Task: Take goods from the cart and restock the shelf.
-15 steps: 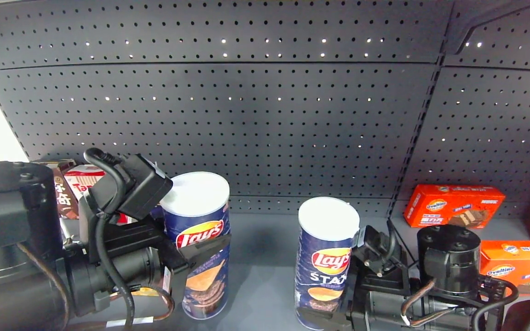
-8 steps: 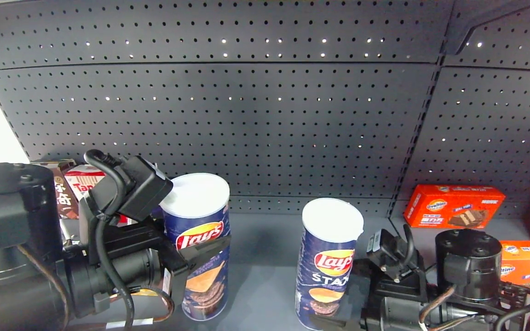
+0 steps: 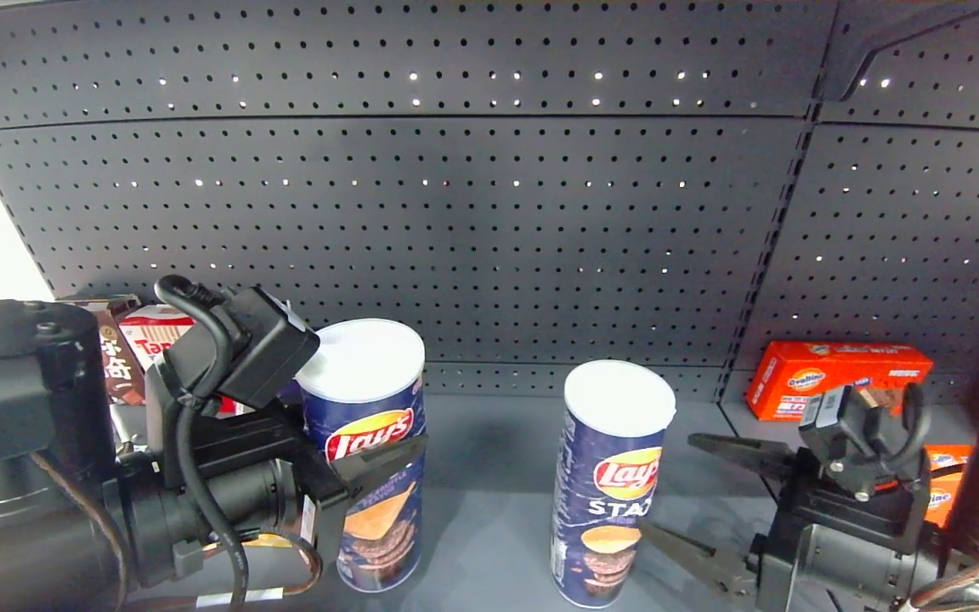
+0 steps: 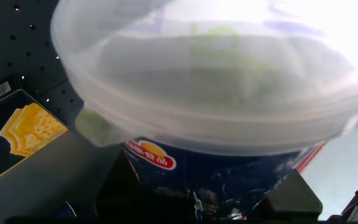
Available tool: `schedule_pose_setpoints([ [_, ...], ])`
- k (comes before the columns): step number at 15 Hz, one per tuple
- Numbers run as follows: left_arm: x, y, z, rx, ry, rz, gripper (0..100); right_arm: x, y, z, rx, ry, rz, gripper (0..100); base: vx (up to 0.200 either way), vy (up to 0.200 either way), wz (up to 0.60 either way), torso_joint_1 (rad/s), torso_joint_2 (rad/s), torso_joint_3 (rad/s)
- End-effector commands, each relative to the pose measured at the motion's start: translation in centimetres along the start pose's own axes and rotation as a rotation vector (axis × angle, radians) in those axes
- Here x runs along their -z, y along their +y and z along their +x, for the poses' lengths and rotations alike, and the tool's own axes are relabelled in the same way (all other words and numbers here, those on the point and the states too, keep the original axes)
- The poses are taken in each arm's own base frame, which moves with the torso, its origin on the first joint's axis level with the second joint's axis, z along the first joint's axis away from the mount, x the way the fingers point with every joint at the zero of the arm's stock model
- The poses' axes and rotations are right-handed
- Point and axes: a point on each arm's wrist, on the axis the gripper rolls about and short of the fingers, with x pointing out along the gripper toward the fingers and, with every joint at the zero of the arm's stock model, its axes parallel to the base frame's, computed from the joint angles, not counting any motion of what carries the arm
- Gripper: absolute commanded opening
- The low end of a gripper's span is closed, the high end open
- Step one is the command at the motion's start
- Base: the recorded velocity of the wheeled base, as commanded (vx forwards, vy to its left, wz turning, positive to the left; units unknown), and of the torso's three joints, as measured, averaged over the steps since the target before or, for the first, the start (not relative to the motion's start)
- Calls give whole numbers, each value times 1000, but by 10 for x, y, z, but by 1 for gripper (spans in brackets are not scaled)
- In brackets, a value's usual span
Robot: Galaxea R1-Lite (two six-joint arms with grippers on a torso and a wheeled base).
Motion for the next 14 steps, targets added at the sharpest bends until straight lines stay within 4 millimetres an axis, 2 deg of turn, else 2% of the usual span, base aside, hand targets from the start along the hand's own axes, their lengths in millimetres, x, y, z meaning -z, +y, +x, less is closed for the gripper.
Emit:
schedule_pose_setpoints([
  [1, 0, 0, -1, -2, -3, 0, 0, -28, -2, -26, 135, -122, -14, 100, 0, 0, 0, 0, 0, 0],
  [2, 0, 0, -1, -2, -1, 0, 0, -31, -3, -30, 165, -133, -13, 100, 0, 0, 0, 0, 0, 0],
  [4, -1, 0, -2, -2, -7, 1, 0, -40, -4, -57, 265, -185, -9, 100, 0, 0, 0, 0, 0, 0],
  [8, 0, -1, -3, 4, -9, 2, 0, -29, 2, -80, 272, -157, -13, 100, 0, 0, 0, 0, 0, 0],
  [11, 1, -1, -6, -1, -12, 1, 0, -13, 4, -82, 260, -35, -9, 100, 0, 0, 0, 0, 0, 0],
  [14, 3, -1, -9, -1, -9, 1, 0, -2, 3, -69, 247, 56, 2, 100, 0, 0, 0, 0, 0, 0],
])
